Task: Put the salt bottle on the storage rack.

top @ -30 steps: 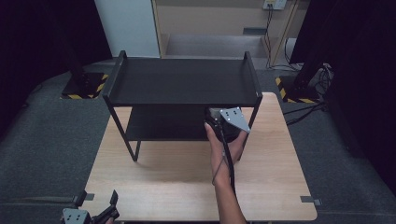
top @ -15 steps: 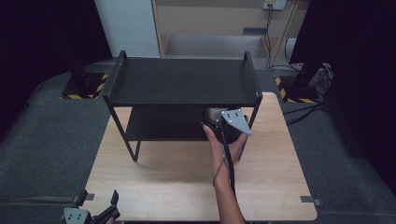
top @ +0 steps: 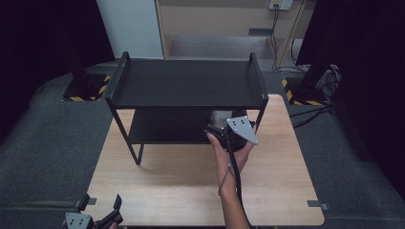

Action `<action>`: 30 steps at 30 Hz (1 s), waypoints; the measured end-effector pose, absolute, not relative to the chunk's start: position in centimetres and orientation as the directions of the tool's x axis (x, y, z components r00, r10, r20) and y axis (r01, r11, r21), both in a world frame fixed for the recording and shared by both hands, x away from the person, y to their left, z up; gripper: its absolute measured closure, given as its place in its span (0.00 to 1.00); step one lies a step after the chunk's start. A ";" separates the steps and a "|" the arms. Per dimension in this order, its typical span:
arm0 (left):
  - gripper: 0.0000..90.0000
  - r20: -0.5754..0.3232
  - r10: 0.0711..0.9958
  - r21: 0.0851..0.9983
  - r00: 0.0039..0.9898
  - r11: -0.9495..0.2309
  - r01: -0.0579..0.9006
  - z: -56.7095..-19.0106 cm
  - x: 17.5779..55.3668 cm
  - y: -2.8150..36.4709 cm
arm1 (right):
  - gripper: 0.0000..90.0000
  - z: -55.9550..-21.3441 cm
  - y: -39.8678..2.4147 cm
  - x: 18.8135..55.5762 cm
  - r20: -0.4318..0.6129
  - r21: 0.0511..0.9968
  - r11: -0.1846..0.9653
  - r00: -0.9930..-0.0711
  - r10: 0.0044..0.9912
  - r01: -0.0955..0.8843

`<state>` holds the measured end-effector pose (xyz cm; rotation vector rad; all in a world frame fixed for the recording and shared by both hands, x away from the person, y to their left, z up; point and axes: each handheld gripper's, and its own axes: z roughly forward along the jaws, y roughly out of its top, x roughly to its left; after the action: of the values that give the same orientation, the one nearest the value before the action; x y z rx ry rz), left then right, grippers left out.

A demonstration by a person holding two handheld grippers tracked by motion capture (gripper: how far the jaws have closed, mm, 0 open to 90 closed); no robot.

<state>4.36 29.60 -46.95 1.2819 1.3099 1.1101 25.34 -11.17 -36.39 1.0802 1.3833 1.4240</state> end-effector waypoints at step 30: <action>0.03 -0.028 0.999 0.991 0.028 0.024 0.135 -46.9 4.8 29.3 | 0.03 -41.4 -15.3 15.5 0.050 0.999 -0.051 -0.295 0.954 0.003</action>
<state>4.81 29.30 -46.93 1.3023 1.2972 1.1007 15.53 -15.33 -41.38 1.0869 1.3982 1.4685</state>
